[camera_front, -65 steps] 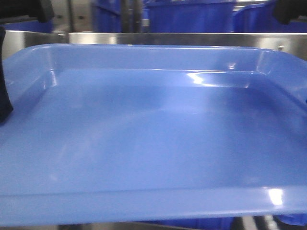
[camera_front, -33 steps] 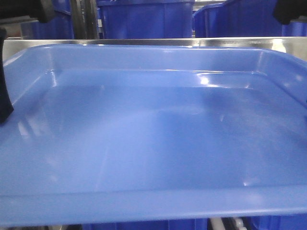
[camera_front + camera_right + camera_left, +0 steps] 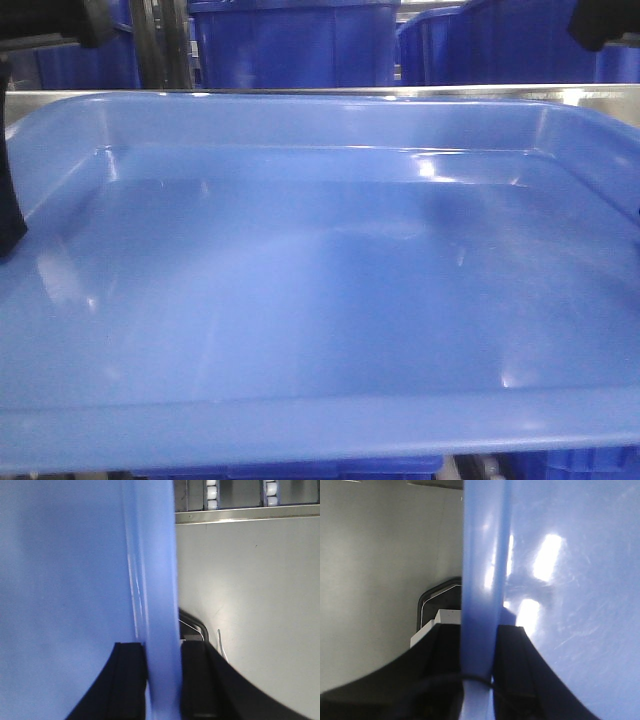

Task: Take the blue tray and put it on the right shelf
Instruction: 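Carry the tray with both grippers up to the shelf level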

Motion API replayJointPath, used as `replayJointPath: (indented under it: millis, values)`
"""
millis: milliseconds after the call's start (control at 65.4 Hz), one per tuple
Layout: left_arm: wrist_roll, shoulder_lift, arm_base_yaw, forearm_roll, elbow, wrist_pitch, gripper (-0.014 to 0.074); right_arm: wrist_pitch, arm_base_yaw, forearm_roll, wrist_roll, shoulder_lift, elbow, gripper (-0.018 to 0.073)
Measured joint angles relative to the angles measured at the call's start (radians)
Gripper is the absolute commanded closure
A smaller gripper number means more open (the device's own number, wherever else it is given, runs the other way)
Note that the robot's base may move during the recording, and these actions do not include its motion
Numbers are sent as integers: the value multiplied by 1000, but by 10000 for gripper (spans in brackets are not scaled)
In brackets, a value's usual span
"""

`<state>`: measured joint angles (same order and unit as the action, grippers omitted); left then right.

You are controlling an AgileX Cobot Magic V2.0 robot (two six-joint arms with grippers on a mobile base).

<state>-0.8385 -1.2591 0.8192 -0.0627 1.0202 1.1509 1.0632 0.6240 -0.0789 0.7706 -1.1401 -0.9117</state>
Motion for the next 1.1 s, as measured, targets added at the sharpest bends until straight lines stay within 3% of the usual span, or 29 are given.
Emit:
replayJointPath:
  millis: [1101]
  values:
    - [0, 0, 0, 0, 0, 1, 594, 0, 0, 0, 0, 0, 0, 340]
